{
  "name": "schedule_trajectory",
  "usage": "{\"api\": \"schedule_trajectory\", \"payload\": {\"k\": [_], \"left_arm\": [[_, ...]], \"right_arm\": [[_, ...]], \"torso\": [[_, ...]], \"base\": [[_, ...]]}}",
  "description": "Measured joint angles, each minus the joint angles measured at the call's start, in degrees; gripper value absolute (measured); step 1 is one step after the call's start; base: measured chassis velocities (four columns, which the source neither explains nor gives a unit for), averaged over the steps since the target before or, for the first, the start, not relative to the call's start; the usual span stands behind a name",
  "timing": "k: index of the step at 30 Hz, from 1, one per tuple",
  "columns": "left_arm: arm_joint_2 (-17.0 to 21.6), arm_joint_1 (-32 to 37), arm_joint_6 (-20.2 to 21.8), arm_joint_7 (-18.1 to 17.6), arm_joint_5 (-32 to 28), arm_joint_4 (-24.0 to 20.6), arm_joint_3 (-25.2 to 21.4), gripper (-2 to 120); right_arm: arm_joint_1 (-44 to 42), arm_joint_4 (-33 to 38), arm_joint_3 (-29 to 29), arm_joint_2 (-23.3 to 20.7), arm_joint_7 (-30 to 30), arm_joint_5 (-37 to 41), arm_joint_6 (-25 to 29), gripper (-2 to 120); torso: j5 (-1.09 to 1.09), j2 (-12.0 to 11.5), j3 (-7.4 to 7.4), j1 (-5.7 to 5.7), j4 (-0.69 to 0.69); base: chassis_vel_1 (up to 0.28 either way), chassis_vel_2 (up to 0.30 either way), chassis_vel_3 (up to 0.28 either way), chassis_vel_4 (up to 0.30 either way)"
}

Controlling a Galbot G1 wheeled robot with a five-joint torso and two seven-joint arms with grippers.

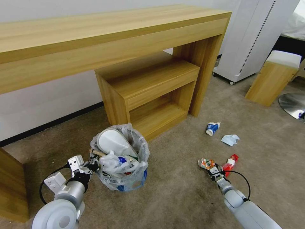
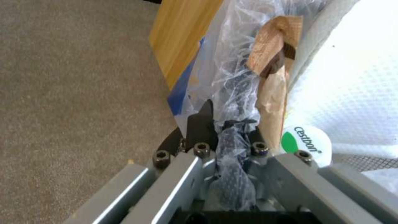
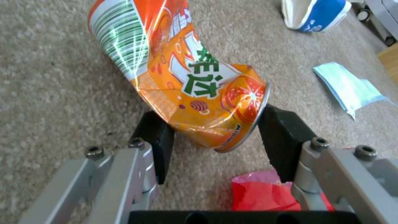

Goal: Pick up the trash bin and place the garbage on the floor into it.

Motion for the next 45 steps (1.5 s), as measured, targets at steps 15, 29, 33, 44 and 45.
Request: {"api": "schedule_trajectory", "payload": {"k": [15, 29, 33, 44, 45], "left_arm": [[-0.16, -0.56, -0.16, 0.07, 0.08, 0.14, 0.26, 1], [-0.17, -1.40, -0.17, 0.09, -0.09, 0.96, 0.73, 1], [-0.25, -1.41, -0.17, 0.10, -0.08, 0.97, 0.79, 1], [-0.70, -1.06, -0.24, 0.24, 0.02, 0.79, 0.45, 1], [-0.75, -1.06, -0.24, 0.24, 0.02, 0.79, 0.44, 1]], "right_arm": [[-0.34, 1.81, 0.99, -1.54, 0.17, -3.08, 0.89, 75], [-1.46, 4.43, 1.15, -2.93, 0.34, -4.70, 0.32, 98], [-1.07, 5.06, 0.66, -3.02, 0.33, -5.15, 0.40, 98], [1.71, 6.06, -2.27, -3.75, 0.00, -8.48, 0.74, 98], [1.81, 6.25, -2.41, -3.79, -0.03, -8.62, 0.75, 98]], "torso": [[0.00, 0.00, 0.00, 0.00, -0.01], [0.00, 0.00, 0.00, 0.00, -0.01], [0.00, 0.00, -0.01, 0.00, 0.00], [-0.01, 0.00, 0.00, 0.00, 0.00], [0.00, 0.00, 0.00, 0.00, 0.00]], "base": [[0.000, 0.000, 0.000, 0.000], [0.000, 0.000, 0.000, 0.000], [0.000, 0.000, 0.000, 0.000], [0.000, 0.000, 0.000, 0.000], [0.000, 0.000, 0.000, 0.000]]}}
